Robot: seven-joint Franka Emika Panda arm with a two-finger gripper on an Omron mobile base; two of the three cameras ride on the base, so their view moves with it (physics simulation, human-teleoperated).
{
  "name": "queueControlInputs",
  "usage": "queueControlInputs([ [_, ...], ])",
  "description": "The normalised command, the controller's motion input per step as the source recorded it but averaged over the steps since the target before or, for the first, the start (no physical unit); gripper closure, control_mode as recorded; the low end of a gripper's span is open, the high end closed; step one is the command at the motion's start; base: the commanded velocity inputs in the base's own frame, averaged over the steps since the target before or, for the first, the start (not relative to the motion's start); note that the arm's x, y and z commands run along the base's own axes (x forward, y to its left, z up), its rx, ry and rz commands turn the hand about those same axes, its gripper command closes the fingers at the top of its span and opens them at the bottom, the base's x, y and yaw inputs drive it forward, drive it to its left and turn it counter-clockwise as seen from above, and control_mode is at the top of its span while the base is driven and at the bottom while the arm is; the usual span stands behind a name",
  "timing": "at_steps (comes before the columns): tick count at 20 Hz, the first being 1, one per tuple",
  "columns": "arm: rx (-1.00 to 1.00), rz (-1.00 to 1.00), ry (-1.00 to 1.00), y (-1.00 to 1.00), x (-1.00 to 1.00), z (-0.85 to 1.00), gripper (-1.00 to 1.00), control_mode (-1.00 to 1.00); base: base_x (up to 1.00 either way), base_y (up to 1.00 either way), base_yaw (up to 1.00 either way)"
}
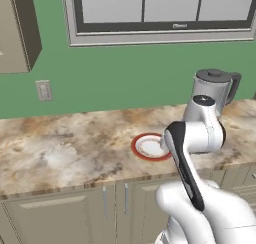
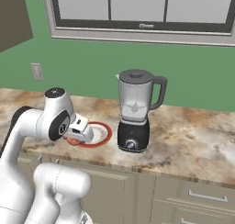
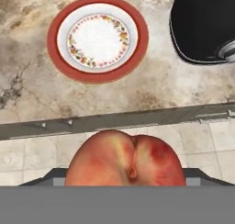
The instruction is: Pick the banana and peach from the fridge and place them on the plate next to the blender to make a fruit smoothie.
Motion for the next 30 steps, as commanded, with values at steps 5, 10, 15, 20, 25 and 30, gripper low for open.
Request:
queueControlInputs([
  [5,0.00,0.00,0.23,0.13,1.00,-0.35,1.00,-1.00,0.00,0.00,0.00],
  [10,0.00,0.02,0.16,0.02,0.98,-0.52,1.00,-1.00,0.00,0.00,0.00],
  [15,0.00,0.03,0.04,0.00,0.86,-0.55,1.00,-1.00,0.00,0.00,0.00],
  [20,0.00,0.02,0.01,0.01,0.78,-0.47,1.00,-1.00,0.00,0.00,0.00],
  [25,-0.01,0.02,-0.01,0.03,0.24,-0.58,1.00,-1.00,0.00,0.00,0.00],
  [30,-0.01,0.01,-0.01,0.05,0.01,-0.55,-1.00,-1.00,0.00,0.00,0.00],
])
